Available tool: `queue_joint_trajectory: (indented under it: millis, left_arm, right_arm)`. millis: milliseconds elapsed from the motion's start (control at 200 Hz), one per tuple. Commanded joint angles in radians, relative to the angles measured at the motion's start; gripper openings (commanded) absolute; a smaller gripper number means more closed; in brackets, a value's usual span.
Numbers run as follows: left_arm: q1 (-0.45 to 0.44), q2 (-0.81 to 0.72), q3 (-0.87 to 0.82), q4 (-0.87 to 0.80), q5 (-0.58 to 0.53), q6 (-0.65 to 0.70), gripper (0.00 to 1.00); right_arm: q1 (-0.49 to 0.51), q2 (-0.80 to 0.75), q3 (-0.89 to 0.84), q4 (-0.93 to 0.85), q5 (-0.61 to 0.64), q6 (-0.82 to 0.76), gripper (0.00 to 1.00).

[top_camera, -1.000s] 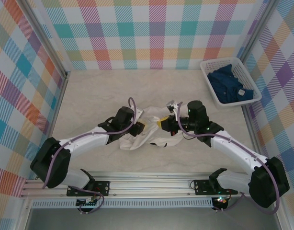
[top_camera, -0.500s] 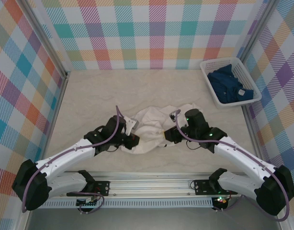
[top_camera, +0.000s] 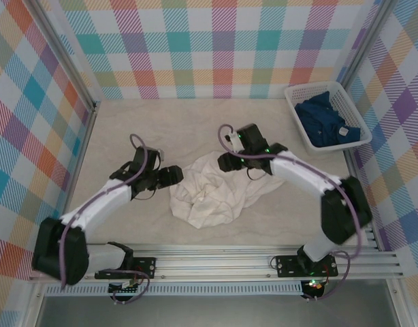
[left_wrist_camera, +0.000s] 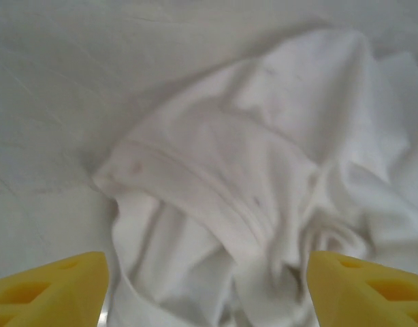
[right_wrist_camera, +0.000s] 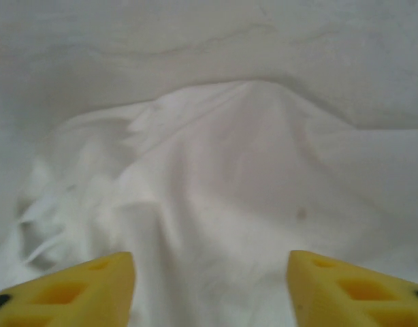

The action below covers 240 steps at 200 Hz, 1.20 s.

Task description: Fold the inside-out t-shirt

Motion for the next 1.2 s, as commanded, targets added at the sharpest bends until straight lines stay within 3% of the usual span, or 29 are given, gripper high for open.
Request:
queue_joint_trajectory:
  millis: [0,155,230,270,330,400,450,475,670,825,875,965,1030,1125,1195]
  left_arm:
    - [0.024,0.147,0.059,0.077,0.022,-0.039,0.78]
    - [0.019,0.328,0.124,0.183,0.108,-0.064,0.75]
    - [0.016,0.389,0.151,0.205,0.133,-0.063,0.67]
    - [0.016,0.41,0.163,0.222,0.14,-0.068,0.59]
    - [0.016,0.432,0.186,0.245,0.139,-0.065,0.48]
    - [0.02,0.447,0.224,0.274,0.134,-0.059,0.21]
    - [0.029,0.447,0.271,0.277,0.132,-0.048,0.04]
    - [0.035,0.437,0.297,0.276,0.131,-0.041,0.0]
    - [0.05,0.17,0.39,0.303,0.1,0.033,0.0]
    - [0.028,-0.11,0.243,0.363,0.192,0.048,0.0]
    - [0.016,-0.189,0.164,0.337,0.195,0.053,0.0]
    - [-0.008,-0.307,-0.007,0.266,0.218,0.059,0.0]
    - [-0.022,-0.352,-0.115,0.19,0.239,0.056,0.11]
    - [-0.027,-0.371,-0.244,0.126,0.231,0.022,0.45]
    - [-0.027,-0.371,-0.264,0.083,0.182,0.008,0.54]
  right_arm:
    - [-0.014,0.122,0.101,-0.086,0.046,-0.049,0.66]
    - [-0.015,0.289,0.195,-0.123,0.025,-0.058,0.71]
    - [-0.015,0.33,0.213,-0.105,-0.012,-0.051,0.68]
    - [-0.017,0.339,0.213,-0.078,-0.04,-0.045,0.6]
    - [-0.025,0.344,0.223,-0.04,-0.098,-0.042,0.38]
    - [-0.046,0.337,0.261,-0.014,-0.129,-0.04,0.12]
    - [-0.068,0.308,0.289,0.009,-0.129,-0.049,0.01]
    - [-0.081,0.286,0.303,0.021,-0.128,-0.052,0.0]
    - [-0.132,-0.008,0.26,0.141,-0.111,-0.134,0.0]
    - [-0.106,-0.286,-0.029,0.228,-0.149,-0.127,0.0]
    - [-0.091,-0.362,-0.129,0.219,-0.14,-0.114,0.06]
    - [-0.063,-0.472,-0.322,0.194,-0.127,-0.04,0.26]
    - [-0.033,-0.528,-0.468,0.205,-0.121,0.031,0.33]
    - [0.0,-0.564,-0.593,0.262,-0.116,0.104,0.48]
    - [0.009,-0.554,-0.609,0.344,-0.133,0.107,0.55]
